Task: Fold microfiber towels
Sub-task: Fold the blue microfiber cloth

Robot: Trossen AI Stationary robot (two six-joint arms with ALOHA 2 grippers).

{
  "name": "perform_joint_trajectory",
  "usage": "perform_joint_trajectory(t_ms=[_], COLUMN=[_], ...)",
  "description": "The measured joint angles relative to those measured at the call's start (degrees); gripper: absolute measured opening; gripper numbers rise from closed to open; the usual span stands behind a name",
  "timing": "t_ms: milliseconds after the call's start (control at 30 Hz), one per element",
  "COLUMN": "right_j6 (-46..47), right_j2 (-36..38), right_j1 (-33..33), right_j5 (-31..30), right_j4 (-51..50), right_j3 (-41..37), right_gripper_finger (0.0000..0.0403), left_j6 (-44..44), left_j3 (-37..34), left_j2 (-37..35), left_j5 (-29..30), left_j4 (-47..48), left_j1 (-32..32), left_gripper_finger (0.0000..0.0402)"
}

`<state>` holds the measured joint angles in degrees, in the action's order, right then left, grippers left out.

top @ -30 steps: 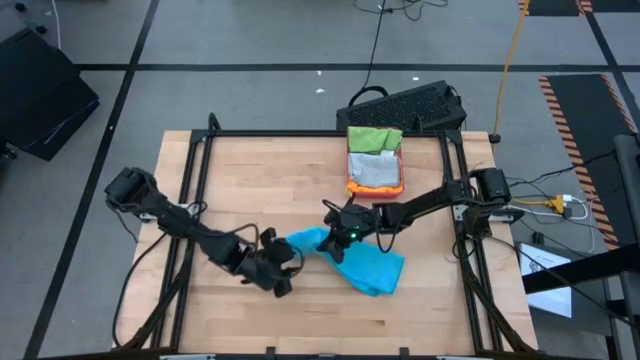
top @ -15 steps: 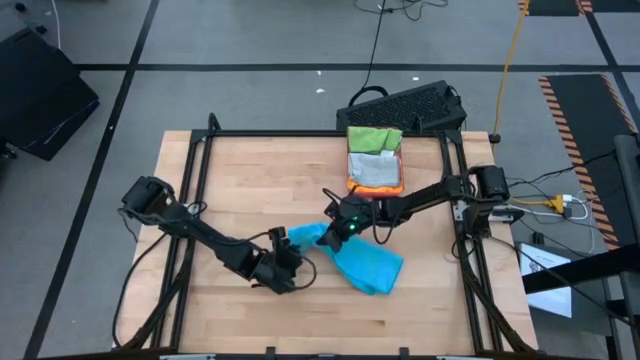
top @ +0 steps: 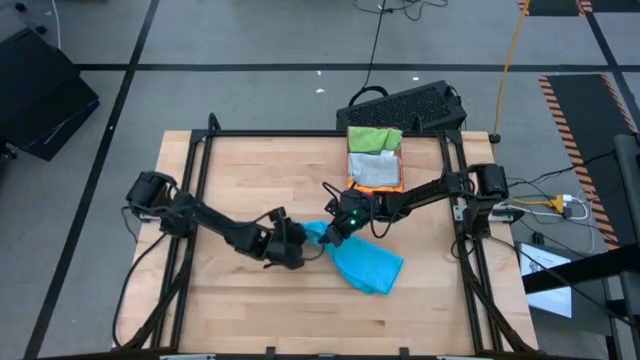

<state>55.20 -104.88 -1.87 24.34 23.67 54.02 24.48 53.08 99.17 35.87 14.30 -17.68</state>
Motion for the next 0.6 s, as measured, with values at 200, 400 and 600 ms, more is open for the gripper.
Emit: perform_joint_trajectory(t_ms=[200, 400, 600], right_j6=[-0.10, -0.83, -1.44], right_j2=[0.00, 0.00, 0.00], right_j1=[0.00, 0.00, 0.02], right_j5=[1.30, 1.46, 1.47], right_j4=[-0.18, -0.36, -0.40], right_j3=[0.00, 0.00, 0.00], right_gripper_finger=[0.0002, 0.0002, 0.0002], left_j6=[0.43, -1.46, -1.30], left_j3=[0.02, 0.04, 0.04], left_j2=[-4.62, -8.06, -8.23], left_j5=[0.08, -3.20, -8.44], left_j4=[-0.99, -0.78, -1.09], left_j1=[0.77, -0.01, -0.08], left_gripper_finger=[0.0190, 0.0096, 0.0009])
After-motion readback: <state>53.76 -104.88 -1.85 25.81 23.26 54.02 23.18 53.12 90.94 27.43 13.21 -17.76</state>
